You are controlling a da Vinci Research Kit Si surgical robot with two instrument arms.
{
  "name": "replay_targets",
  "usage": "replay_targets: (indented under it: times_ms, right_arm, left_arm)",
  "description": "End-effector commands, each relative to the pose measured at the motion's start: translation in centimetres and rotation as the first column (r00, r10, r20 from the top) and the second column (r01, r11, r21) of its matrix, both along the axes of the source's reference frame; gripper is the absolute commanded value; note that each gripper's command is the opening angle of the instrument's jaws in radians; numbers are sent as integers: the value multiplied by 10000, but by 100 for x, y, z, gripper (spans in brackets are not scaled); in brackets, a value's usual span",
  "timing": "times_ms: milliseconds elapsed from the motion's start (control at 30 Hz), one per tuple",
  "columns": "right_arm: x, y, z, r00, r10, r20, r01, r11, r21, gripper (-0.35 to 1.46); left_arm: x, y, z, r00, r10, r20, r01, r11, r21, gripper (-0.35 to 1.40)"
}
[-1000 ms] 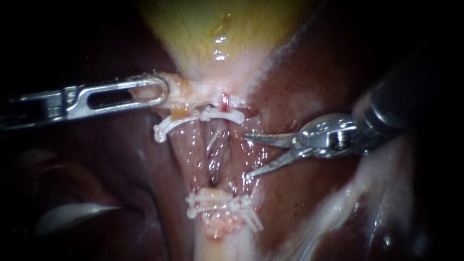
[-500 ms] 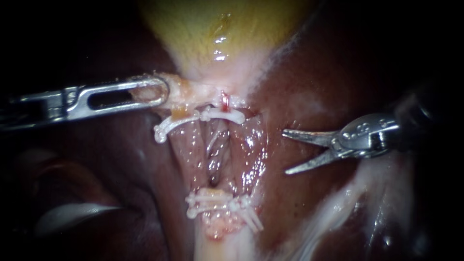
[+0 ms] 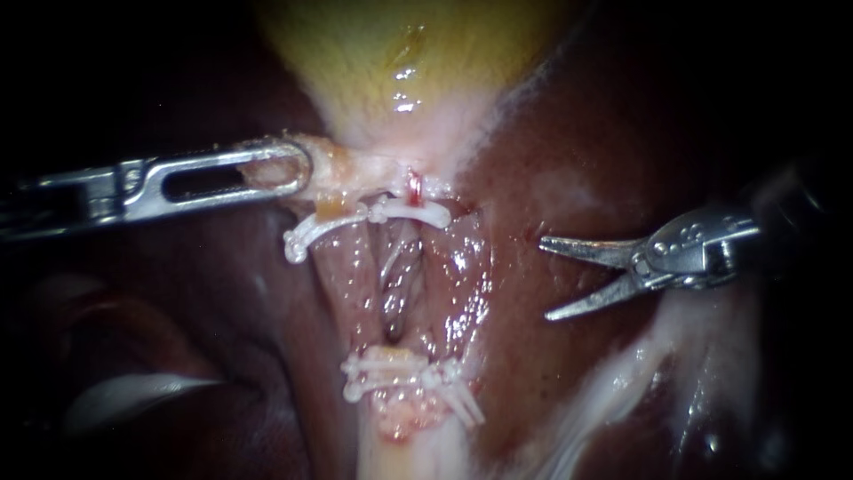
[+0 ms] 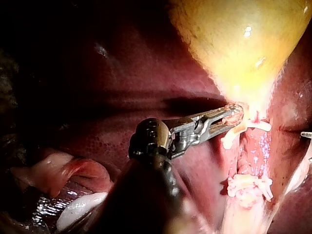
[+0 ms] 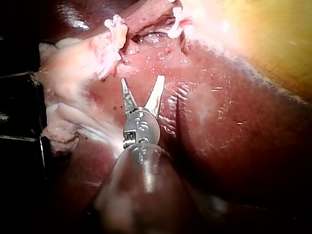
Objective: Go back from the cut right tube
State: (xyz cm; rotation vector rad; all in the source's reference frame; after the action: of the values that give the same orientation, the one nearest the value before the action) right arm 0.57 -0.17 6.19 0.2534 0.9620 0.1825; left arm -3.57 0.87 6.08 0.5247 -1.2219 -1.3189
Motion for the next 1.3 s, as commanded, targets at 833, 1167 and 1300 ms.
replay_targets:
  times_ms: [833,1167,1300]
  right_arm:
    - [-3,-1,-1,10000,-2,4,2,10000,2,145]
    - [-4,-2,-2,10000,-7,1,7,10000,2,145]
    - [-4,-3,-2,10000,-7,2,7,10000,2,145]
  left_arm:
    - [-58,-3,75,9991,368,-206,-368,9993,1,-35]
    - [-64,-4,92,9989,426,-215,-423,9990,157,-35]
    - [-65,-5,93,9988,443,-200,-440,9989,152,-35]
